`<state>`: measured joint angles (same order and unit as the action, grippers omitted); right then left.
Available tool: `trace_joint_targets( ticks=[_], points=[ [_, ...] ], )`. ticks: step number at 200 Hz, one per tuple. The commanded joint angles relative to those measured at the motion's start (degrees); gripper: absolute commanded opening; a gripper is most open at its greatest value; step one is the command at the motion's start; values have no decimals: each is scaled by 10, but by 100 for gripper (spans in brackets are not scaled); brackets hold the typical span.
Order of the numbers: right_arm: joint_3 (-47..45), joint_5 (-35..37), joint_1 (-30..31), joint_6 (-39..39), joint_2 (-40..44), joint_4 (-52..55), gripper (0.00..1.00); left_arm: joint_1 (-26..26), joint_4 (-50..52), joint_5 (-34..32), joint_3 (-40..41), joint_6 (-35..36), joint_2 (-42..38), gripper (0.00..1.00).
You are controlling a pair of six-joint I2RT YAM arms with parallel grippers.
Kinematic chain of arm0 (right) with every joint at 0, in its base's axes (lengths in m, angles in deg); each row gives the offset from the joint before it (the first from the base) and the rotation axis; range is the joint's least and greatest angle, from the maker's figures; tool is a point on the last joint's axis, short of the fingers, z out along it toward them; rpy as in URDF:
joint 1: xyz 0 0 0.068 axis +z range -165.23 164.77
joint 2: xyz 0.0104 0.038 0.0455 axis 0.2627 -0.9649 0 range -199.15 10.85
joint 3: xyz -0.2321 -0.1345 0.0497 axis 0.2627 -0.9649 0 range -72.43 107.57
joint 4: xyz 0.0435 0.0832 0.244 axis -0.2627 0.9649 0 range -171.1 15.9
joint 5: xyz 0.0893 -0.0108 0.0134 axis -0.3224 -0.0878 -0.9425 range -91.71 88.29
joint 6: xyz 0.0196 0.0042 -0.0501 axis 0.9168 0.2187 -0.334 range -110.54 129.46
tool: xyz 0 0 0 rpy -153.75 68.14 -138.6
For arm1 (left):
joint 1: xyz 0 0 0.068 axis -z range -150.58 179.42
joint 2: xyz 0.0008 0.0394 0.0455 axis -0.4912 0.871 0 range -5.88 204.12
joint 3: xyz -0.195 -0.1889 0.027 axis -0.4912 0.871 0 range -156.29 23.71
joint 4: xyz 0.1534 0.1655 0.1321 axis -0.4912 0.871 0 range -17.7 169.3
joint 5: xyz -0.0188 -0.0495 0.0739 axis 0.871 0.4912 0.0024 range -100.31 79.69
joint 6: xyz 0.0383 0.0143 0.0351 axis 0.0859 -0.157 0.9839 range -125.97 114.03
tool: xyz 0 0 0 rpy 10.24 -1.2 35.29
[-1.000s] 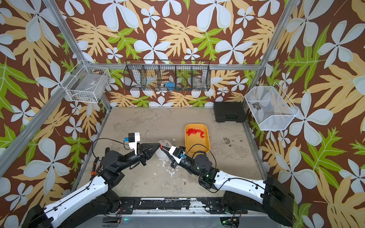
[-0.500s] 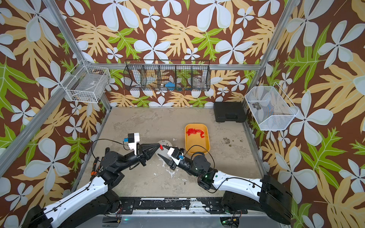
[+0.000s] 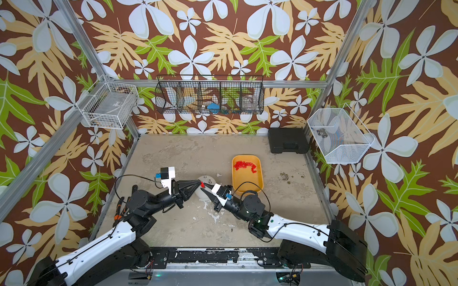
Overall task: Cover the protruding screws with screw protection sleeves
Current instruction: Pick up the screw protection sleeve from the center of the board.
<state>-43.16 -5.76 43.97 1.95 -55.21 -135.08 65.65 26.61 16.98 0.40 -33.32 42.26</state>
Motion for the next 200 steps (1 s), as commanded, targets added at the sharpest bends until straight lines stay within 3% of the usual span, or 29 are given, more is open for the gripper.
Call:
trace_joint_targets(
  ticks=[1,145,200],
  points=[
    [5,-1,0,7,-3,-20,19,1,-18,8,0,-6,0,0],
    [15,-9,0,6,-11,-12,1,1,-23,13,6,-8,-2,0],
    [11,-23,0,-3,-8,-16,0,1,-21,0,8,-10,-4,0]
  ],
)
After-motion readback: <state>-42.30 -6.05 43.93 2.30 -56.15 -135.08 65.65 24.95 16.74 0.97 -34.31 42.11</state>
